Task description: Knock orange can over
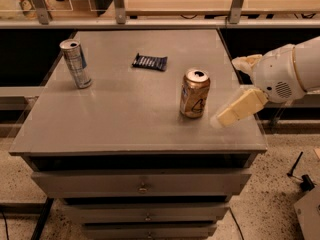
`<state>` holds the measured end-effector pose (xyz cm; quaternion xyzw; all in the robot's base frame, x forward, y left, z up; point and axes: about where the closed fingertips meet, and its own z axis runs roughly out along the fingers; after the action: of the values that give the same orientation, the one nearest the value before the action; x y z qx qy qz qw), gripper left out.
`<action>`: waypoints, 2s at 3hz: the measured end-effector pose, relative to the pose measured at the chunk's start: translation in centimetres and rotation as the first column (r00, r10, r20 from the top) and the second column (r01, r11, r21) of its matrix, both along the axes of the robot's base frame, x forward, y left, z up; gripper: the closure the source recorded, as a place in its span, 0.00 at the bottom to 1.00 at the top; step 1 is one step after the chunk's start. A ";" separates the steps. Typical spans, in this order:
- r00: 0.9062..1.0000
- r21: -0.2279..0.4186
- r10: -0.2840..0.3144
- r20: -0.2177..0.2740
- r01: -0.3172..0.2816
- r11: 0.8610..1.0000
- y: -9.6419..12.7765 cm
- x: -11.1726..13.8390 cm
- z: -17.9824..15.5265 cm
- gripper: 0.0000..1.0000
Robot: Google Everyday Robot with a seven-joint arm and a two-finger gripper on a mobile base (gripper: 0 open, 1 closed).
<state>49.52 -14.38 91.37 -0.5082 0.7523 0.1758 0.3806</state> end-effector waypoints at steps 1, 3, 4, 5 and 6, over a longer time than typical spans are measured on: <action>0.999 0.047 -0.023 0.045 0.021 0.999 0.5 1.3 -1.0 0.00; 0.995 0.150 0.012 0.095 -0.026 0.988 2.4 3.8 -3.3 0.00; 0.993 0.217 0.057 0.108 -0.079 0.973 3.8 4.5 -3.9 0.00; 0.987 0.273 0.102 0.120 -0.132 0.953 5.5 4.8 -4.0 0.18; 0.982 0.308 0.132 0.138 -0.169 0.936 6.8 4.8 -4.0 0.39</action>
Offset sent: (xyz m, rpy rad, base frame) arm 0.0442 0.0119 -0.0398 0.1550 -0.1133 -0.0296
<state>54.31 -7.59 87.41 -0.5057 0.6496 0.2938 0.4857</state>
